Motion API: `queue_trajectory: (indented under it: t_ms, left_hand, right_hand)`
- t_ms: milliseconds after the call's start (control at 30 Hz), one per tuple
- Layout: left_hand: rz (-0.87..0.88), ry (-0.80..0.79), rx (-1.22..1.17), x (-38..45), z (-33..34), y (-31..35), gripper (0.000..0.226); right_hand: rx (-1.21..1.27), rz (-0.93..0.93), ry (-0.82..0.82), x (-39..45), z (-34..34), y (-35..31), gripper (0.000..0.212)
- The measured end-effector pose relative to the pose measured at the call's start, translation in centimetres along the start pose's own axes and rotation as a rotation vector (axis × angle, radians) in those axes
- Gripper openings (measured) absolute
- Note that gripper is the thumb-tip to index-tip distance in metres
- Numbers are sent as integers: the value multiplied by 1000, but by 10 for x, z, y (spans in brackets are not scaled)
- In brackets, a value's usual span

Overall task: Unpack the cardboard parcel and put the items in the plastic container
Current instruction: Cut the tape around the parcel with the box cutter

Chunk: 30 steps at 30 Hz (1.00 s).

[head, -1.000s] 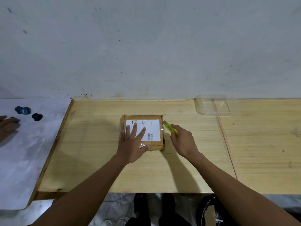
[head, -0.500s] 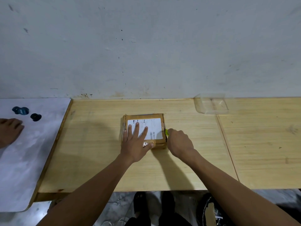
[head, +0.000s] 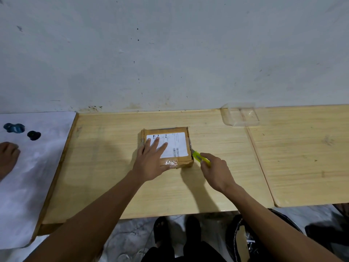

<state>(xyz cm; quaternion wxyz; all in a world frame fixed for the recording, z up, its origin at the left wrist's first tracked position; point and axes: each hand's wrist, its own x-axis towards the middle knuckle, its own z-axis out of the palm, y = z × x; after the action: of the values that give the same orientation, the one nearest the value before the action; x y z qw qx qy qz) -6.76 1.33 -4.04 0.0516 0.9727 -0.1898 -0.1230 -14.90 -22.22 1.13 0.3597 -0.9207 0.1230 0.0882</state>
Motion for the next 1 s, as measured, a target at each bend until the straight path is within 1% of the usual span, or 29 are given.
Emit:
queue_trajectory:
  t_ms: [67, 167, 233, 267, 333, 400, 433, 500, 567, 633, 700, 833, 933, 1000]
  left_hand:
    - [0, 14, 6, -1, -1, -12, 109]
    - [-10, 9, -59, -4, 3, -17, 101]
    - [9, 65, -44, -5, 7, -10, 86]
    - [4, 97, -23, -5, 9, -6, 76]
    - [-58, 132, -36, 0, 9, 4, 54]
    - [-127, 122, -86, 8, 2, 12, 46]
    - [-131, 102, -87, 11, -1, 15, 48]
    - [-94, 31, -68, 16, -3, 17, 59]
    - [-34, -69, -57, 16, -5, 15, 75]
    - [39, -121, -7, 17, -6, 10, 83]
    - [97, -115, 66, 17, -4, 4, 79]
    - [138, -60, 176, 15, 2, 1, 72]
    - [127, -53, 162, 18, -1, 5, 67]
    - [108, -30, 86, 23, -10, 9, 63]
  right_hand:
    - [77, 8, 48, -3, 2, 4, 34]
    - [158, -15, 98, -13, 7, 7, 32]
    - [172, -36, 112, -19, 12, 10, 31]
    - [182, -38, 127, -20, 14, 12, 31]
    - [220, -24, 155, -24, 18, 15, 32]
    - [270, -4, 172, -27, 21, 18, 32]
    - [297, 7, 180, -28, 22, 19, 31]
    - [354, 34, 202, -31, 26, 22, 29]
    - [391, 58, 220, -36, 32, 25, 29]
    - [395, 76, 222, -40, 40, 28, 31]
    - [392, 72, 217, -43, 45, 33, 32]
    - [384, 64, 209, -41, 46, 37, 31]
    - [412, 50, 229, -37, 43, 36, 30]
    - [451, 42, 256, -34, 41, 34, 31]
